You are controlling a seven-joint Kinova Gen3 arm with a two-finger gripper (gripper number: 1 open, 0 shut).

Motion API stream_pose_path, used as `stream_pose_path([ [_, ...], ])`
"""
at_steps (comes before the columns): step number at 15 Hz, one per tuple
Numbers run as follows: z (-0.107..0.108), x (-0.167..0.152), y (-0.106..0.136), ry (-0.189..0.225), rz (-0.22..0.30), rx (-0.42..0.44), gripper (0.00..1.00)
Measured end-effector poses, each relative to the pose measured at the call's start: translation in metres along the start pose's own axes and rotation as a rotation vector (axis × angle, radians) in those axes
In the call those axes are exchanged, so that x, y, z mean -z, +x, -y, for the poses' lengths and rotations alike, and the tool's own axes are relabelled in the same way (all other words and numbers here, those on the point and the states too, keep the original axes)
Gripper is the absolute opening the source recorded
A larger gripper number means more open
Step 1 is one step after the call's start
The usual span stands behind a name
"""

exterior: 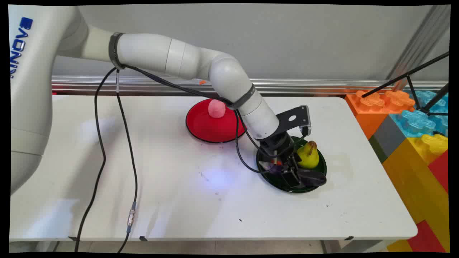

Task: Pick up the mandarin from the green plate

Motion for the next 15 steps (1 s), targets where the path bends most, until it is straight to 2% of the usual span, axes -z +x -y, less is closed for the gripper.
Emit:
stream_pose_path([
  [7, 0.003, 0.010, 0.011, 0.028, -0.002, 0.057, 1.00],
  [15, 0.017, 0.031, 0.017, 0.115, 0.015, 0.275, 1.00],
])
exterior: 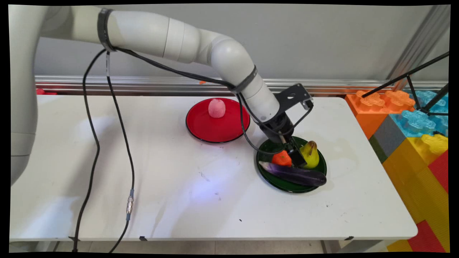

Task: Pick up the mandarin from the green plate

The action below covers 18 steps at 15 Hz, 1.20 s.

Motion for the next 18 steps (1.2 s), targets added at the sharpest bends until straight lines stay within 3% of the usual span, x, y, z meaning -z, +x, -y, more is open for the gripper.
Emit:
stream_pose_path([
  [8, 0.002, -0.002, -0.001, 0.093, 0.057, 0.228, 1.00],
  [18, -0.003, -0.021, -0.012, 0.126, 0.101, 0.335, 1.00],
])
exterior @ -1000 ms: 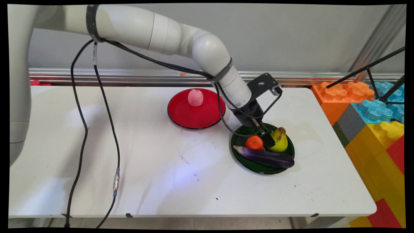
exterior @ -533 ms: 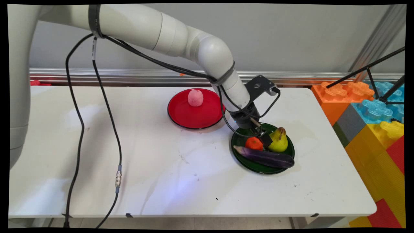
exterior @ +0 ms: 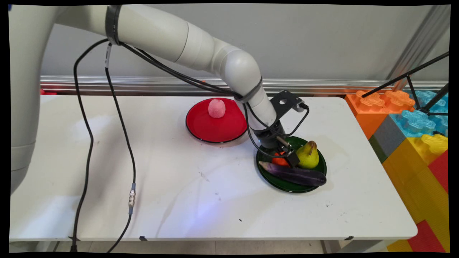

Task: Pick up the mandarin from the green plate

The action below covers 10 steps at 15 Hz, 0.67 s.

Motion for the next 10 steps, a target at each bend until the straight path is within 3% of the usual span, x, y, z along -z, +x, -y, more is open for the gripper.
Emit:
stream_pose_path([
  [10, 0.0055, -0.0094, -0.0038, 0.027, -0.005, 0.054, 1.00],
])
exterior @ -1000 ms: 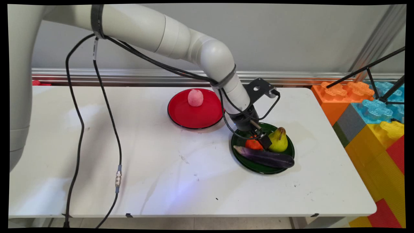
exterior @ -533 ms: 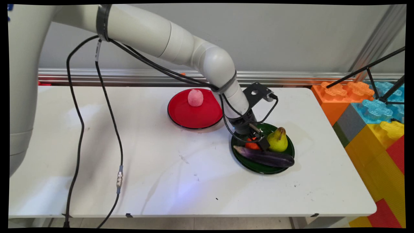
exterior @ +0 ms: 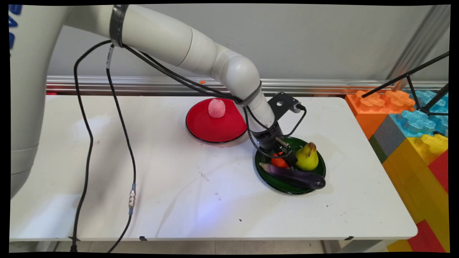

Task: Pick up the mandarin from the green plate, then place the picked object on the table

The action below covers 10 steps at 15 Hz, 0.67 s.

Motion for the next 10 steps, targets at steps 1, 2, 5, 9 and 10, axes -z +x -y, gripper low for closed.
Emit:
stream_pose_path([
  [1, 0.0005, -0.0003, 0.0000, 0.002, -0.002, 0.004, 1.00],
  [2, 0.0010, -0.0006, -0.0004, 0.004, -0.003, 0.008, 1.00],
  [5, 0.0018, -0.0007, -0.0015, 0.006, -0.003, 0.015, 1.00],
  [9, 0.0008, -0.0003, -0.0025, 0.002, -0.005, 0.012, 0.00],
  [10, 0.0003, -0.0004, -0.0028, 0.000, -0.006, 0.011, 0.00],
])
